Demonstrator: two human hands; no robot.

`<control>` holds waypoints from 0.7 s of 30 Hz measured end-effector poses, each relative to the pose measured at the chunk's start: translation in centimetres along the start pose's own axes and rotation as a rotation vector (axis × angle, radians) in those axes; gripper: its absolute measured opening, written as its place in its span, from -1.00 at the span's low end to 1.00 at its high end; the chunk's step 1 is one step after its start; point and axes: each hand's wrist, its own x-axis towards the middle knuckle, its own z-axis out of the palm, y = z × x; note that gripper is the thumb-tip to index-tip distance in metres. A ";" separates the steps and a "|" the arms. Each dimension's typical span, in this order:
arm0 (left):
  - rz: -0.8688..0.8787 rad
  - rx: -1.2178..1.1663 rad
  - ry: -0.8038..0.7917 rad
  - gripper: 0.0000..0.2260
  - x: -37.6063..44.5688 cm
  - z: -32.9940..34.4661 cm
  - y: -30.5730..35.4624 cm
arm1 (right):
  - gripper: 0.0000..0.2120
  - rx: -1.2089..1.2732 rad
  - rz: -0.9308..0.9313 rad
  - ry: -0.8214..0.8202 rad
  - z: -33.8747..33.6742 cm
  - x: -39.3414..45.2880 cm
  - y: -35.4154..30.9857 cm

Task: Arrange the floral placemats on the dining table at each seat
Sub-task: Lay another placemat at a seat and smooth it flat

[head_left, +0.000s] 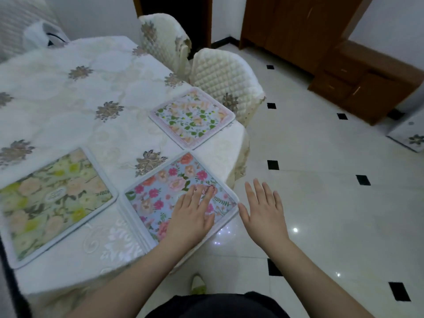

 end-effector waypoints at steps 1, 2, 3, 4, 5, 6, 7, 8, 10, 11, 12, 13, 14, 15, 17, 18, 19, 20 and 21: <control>-0.027 0.000 -0.025 -0.35 0.3 0.1 -0.8 | -0.37 0.005 -0.030 -0.010 0.2 0.7 -0.5; -0.058 0.002 -0.037 -0.34 0.5 0.2 -1.5 | -0.35 0.006 -0.062 -0.032 0.3 1.4 -1.0; -0.079 0.014 -0.014 -0.35 0.6 0.4 -2.2 | -0.33 0.009 -0.090 -0.063 0.5 2.1 -1.4; -0.098 0.026 0.009 -0.37 0.6 0.4 -2.7 | -0.32 0.018 -0.114 -0.084 0.6 2.8 -1.8; -0.121 0.018 -0.009 -0.40 0.6 0.6 -3.2 | -0.32 0.030 -0.135 -0.087 0.6 3.6 -2.1; -0.145 0.013 -0.017 -0.42 0.6 0.9 -3.7 | -0.31 0.037 -0.157 -0.085 0.7 4.4 -2.3; -0.169 0.015 -0.009 -0.42 0.7 1.1 -4.1 | -0.30 0.038 -0.184 -0.091 0.8 5.2 -2.6; -0.198 0.015 -0.015 -0.42 0.7 1.5 -4.5 | -0.28 0.036 -0.218 -0.109 1.0 6.1 -2.8; -0.269 0.014 -0.037 -0.42 0.8 1.7 -4.9 | -0.25 0.027 -0.294 -0.156 1.5 7.9 -3.2; -0.303 0.017 -0.034 -0.43 0.9 1.9 -5.1 | -0.25 0.028 -0.330 -0.169 1.7 8.8 -3.5; -0.338 0.021 -0.040 -0.44 0.9 2.1 -5.3 | -0.25 0.029 -0.363 -0.178 2.0 9.7 -3.8; -0.375 0.017 -0.046 -0.44 0.8 2.2 -5.4 | -0.27 0.028 -0.396 -0.194 2.4 10.5 -4.1; -0.412 0.012 -0.041 -0.44 0.7 2.3 -5.4 | -0.28 0.021 -0.431 -0.223 2.8 11.2 -4.3; -0.445 0.006 -0.023 -0.45 0.7 2.5 -5.3 | -0.29 0.013 -0.465 -0.251 3.3 11.8 -4.6; -0.503 -0.008 -0.011 -0.45 0.6 3.0 -5.1 | -0.29 -0.004 -0.518 -0.275 4.0 12.9 -4.9; -0.535 -0.017 -0.016 -0.46 0.5 3.2 -5.0 | -0.28 -0.020 -0.544 -0.285 4.1 13.5 -5.1; -0.563 -0.023 -0.014 -0.47 0.4 3.6 -5.1 | -0.26 -0.038 -0.567 -0.303 4.3 14.0 -5.3; -0.594 -0.036 -0.022 -0.47 0.3 3.9 -5.2 | -0.24 -0.062 -0.584 -0.326 4.5 14.5 -5.5; -0.627 -0.053 -0.040 -0.47 0.1 4.3 -5.3 | -0.23 -0.077 -0.596 -0.334 4.5 14.9 -5.7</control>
